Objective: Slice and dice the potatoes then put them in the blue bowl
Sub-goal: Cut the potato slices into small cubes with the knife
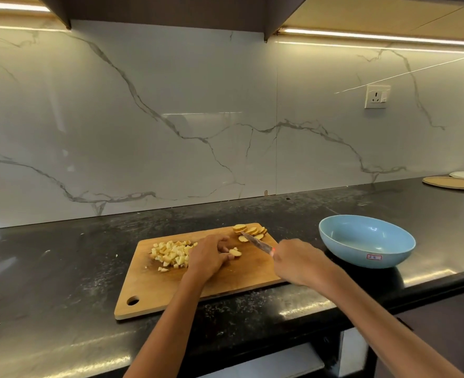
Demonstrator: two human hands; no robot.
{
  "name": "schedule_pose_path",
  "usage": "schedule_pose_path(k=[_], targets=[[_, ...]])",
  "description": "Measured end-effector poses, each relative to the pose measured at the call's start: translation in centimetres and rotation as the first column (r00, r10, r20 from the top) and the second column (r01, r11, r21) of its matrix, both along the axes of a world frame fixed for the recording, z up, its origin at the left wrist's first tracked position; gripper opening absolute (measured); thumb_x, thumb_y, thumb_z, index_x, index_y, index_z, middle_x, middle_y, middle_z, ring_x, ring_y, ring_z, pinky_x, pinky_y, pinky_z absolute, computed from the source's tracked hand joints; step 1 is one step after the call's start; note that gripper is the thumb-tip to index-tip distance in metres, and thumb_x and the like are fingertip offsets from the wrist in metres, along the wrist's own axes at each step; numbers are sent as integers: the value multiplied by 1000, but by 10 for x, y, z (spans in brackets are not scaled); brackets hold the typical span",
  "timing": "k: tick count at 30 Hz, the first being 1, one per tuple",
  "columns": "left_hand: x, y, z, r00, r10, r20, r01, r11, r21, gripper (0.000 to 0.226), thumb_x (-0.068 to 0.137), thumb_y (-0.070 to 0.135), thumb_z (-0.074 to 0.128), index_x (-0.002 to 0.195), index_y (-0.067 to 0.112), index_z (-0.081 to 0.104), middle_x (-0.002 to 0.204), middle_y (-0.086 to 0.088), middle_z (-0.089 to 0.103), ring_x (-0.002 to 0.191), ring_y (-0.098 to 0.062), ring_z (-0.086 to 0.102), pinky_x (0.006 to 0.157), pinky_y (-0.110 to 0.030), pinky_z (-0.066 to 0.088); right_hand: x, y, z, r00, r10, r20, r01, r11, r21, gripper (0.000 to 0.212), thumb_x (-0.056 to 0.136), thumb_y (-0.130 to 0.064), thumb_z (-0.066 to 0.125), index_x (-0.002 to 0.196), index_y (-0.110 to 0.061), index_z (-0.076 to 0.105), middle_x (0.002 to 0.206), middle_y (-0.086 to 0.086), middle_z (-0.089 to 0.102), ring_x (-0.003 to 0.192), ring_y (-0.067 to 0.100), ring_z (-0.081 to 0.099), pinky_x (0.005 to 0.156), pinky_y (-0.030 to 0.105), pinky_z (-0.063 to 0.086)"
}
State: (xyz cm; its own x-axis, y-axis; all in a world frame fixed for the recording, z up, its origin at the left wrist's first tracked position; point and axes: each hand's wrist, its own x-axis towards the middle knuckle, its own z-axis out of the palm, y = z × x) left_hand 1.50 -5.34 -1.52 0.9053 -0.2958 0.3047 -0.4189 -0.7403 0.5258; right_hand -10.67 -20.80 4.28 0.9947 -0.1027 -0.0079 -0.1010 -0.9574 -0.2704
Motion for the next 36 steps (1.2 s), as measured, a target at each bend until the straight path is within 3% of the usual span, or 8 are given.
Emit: schedule_pose_path(k=[4,7,13,17,24,32,36], targets=[[-2,-2,-2,994,72,86,-70,997,-20,25,81,26,70,105,20,66,97,5,70,89,-5,61,80,-22,47,12,20,-25,999,10,38,-10,1000,-8,23,97,-22,38,98,-15,59,85,0,57,85,19,59,69,29,42],[-3,-4,-3,990,94,106,-94,996,-7,21,80,29,71,99,23,68,98,7,68,88,-4,60,79,-22,49,21,26,-34,998,11,63,-8,999,-39,27,99,-23,38,109,-13,61,104,5,63,96,20,60,77,29,46],[0,-10,-4,991,95,91,-94,995,-12,15,80,29,71,95,25,68,98,6,69,91,-7,61,89,-35,50,29,15,-41,996,-28,89,29,1000,-8,25,98,-27,38,93,-19,60,88,0,58,88,18,59,71,29,42],[1,-12,-4,990,109,95,-107,994,-25,12,81,26,69,93,24,69,98,6,68,91,-8,60,91,-37,49,26,17,-42,997,13,73,-8,998,-64,23,96,-22,41,99,-15,62,83,-2,54,78,14,53,66,26,38],[-1,-12,-4,988,114,109,-114,994,-7,11,84,26,67,94,25,71,100,6,68,91,-9,60,93,-39,47,23,28,-36,998,-10,57,15,996,-87,26,99,-22,40,115,-12,59,111,5,62,102,19,59,78,27,41],[1,-12,-2,982,85,167,-107,985,132,17,88,30,61,102,27,69,103,5,68,95,-11,59,95,-36,44,25,28,-33,1000,13,24,-10,989,-148,26,97,-20,42,116,-13,58,114,5,61,104,21,58,81,29,42],[2,-12,-2,980,82,182,-109,983,145,18,88,30,61,103,26,69,103,5,67,96,-12,58,96,-35,43,32,28,-30,999,35,-24,-38,988,-148,20,93,-16,44,103,-12,60,96,4,58,87,19,54,71,27,39]])
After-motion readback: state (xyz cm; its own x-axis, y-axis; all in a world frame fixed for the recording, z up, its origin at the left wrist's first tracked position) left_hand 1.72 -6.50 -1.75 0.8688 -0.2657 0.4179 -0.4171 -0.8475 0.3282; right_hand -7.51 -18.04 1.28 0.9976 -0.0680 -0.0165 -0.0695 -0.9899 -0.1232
